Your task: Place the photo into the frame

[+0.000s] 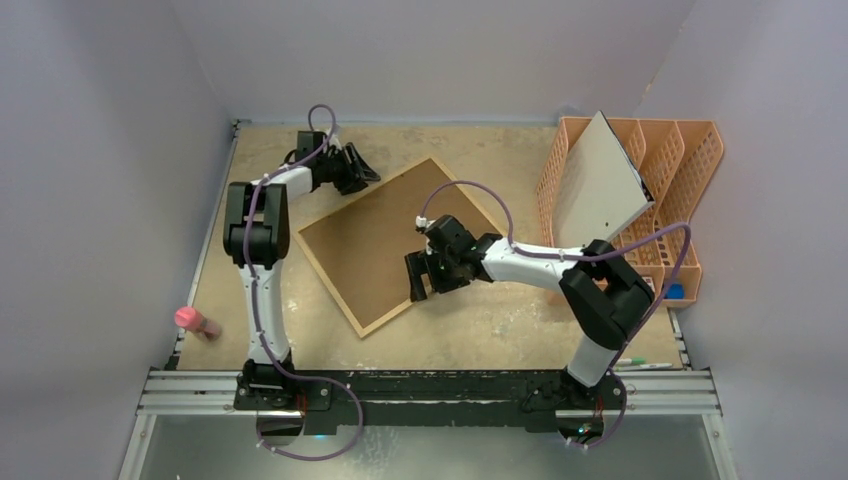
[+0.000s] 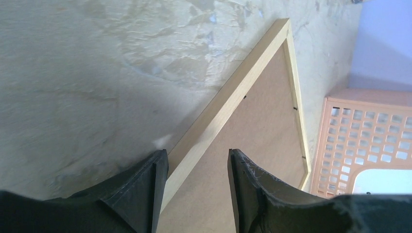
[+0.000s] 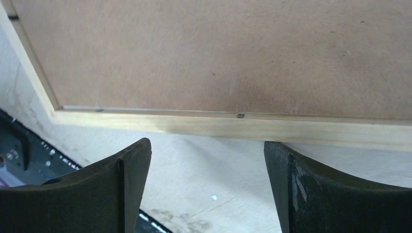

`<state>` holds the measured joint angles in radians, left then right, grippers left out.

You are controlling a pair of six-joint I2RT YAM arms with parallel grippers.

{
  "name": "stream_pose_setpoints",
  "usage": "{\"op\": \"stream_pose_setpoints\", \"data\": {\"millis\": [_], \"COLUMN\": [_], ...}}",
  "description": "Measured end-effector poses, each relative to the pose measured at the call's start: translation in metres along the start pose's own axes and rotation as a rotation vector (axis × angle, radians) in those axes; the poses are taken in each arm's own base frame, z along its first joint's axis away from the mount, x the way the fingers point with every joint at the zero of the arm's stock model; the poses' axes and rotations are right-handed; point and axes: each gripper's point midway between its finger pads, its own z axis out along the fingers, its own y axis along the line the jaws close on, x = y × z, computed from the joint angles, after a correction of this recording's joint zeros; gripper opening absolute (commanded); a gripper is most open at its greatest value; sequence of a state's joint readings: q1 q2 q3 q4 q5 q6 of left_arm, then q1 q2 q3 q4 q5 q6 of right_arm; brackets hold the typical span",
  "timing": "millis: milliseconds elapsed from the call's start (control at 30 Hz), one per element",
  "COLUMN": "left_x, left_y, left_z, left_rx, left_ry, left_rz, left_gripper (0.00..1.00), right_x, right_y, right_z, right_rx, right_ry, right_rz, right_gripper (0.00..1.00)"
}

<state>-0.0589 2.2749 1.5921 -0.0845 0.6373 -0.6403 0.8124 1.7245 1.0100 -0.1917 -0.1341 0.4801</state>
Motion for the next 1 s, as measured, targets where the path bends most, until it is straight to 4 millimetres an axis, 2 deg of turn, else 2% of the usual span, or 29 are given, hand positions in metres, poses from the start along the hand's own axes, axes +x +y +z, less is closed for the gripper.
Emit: {"op": "stream_pose_setpoints", "data": {"millis": [133, 300, 367, 467, 533, 633, 700, 800, 900, 1000], "left_x": [0.004, 0.01, 0.008, 0.004, -0.003, -0.02, -0.028, -0.033, -0.012, 0.02], "left_y": [-0.01, -0.025, -0.033, -0.041, -0.043, -0.042, -0.04, -0.038, -0.03, -0.012], "left_z": [0.007, 0.01, 0.007, -0.005, -0.018, -0.055, -0.086, -0.133, -0.171, -0.187], "left_rx": [0.019, 0.002, 0.001, -0.009, -0.026, -0.068, -0.118, -0.204, -0.302, -0.382], "left_ry": [0.02, 0.078, 0.089, 0.087, 0.072, 0.002, -0.056, -0.146, -0.198, -0.191], "left_rz": [0.011, 0.003, 0.001, -0.007, -0.02, -0.037, -0.048, -0.06, -0.079, -0.106], "left_gripper": [0.53, 0.56, 0.58, 0.61, 0.61, 0.62, 0.62, 0.6, 0.58, 0.55], "right_x": [0.01, 0.014, 0.008, -0.017, -0.039, -0.066, -0.081, -0.099, -0.103, -0.092], "right_y": [0.008, -0.01, -0.013, -0.007, 0.002, 0.016, 0.026, 0.046, 0.068, 0.088], "right_z": [-0.002, -0.013, -0.024, -0.042, -0.05, -0.055, -0.049, -0.025, 0.002, 0.029], "right_rx": [-0.008, 0.106, 0.14, 0.158, 0.153, 0.139, 0.139, 0.145, 0.141, 0.134], "right_ry": [0.028, 0.034, 0.01, -0.061, -0.12, -0.179, -0.196, -0.201, -0.179, -0.14], "right_rz": [0.005, 0.023, 0.025, 0.024, 0.021, 0.011, -0.005, -0.048, -0.112, -0.188], "right_gripper": [0.89, 0.89, 0.89, 0.88, 0.88, 0.89, 0.9, 0.92, 0.92, 0.92]}}
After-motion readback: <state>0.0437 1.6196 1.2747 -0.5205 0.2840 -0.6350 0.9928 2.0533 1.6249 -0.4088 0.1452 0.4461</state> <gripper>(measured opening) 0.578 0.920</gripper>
